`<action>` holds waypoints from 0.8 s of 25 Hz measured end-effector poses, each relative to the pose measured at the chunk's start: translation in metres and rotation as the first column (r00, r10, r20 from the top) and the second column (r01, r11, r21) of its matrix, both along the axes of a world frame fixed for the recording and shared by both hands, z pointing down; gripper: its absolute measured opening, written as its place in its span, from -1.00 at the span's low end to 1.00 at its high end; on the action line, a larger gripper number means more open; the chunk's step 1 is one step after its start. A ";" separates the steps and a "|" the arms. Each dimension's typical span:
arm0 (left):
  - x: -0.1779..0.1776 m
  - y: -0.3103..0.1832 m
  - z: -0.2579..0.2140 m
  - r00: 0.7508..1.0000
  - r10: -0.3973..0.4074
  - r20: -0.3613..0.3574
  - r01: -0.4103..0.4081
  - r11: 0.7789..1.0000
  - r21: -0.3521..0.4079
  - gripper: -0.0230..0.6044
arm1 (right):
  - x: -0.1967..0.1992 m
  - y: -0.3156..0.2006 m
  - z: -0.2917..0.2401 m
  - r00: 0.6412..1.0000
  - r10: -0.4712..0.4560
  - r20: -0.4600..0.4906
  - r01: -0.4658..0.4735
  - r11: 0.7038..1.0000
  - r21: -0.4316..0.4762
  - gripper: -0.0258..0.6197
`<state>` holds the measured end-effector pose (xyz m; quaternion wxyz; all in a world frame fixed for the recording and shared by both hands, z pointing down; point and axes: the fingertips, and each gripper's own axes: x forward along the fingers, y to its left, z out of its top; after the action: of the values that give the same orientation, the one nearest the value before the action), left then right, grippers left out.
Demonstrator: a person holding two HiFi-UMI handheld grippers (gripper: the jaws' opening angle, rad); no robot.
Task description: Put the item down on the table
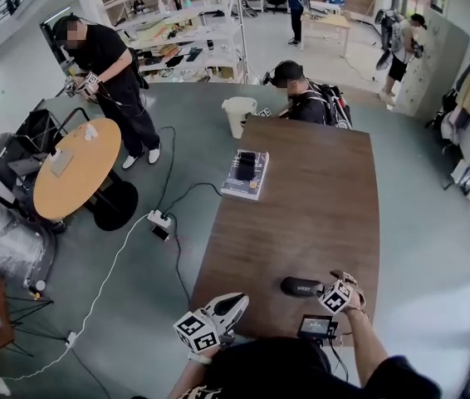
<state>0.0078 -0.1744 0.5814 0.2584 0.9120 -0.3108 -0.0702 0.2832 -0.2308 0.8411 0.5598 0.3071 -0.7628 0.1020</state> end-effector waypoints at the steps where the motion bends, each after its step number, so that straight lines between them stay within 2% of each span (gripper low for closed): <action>1: 0.004 -0.001 0.001 1.000 0.017 0.002 -0.017 1.000 0.001 -0.91 | 0.003 0.001 -0.010 0.999 0.031 0.010 -0.031 0.999 0.026 0.14; 6: 0.021 -0.006 0.003 0.995 0.096 0.010 -0.096 0.995 0.001 -0.91 | 0.014 0.009 -0.053 0.988 0.145 0.046 -0.150 0.980 0.134 0.14; 8: 0.028 -0.008 0.003 0.992 0.127 0.012 -0.128 0.992 0.004 -0.91 | 0.017 0.010 -0.067 0.984 0.171 0.055 -0.178 0.970 0.168 0.00; 13: 0.050 -0.011 0.002 0.980 0.199 0.009 -0.199 0.980 0.003 -0.91 | 0.030 0.015 -0.104 0.970 0.230 0.082 -0.243 0.935 0.257 -0.16; 15: 0.057 -0.011 0.001 0.974 0.226 0.009 -0.226 0.974 0.004 -0.91 | 0.035 0.020 -0.119 0.964 0.253 0.083 -0.266 0.919 0.290 -0.29; 20: 0.070 -0.008 -0.001 0.959 0.284 0.011 -0.284 0.959 0.016 -0.91 | 0.043 0.033 -0.146 0.952 0.294 0.088 -0.306 0.889 0.341 -0.49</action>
<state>0.0780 -0.1827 0.5806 0.2565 0.9497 -0.1769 -0.0313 0.3259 -0.1980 0.6952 0.4604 0.5141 -0.7216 0.0549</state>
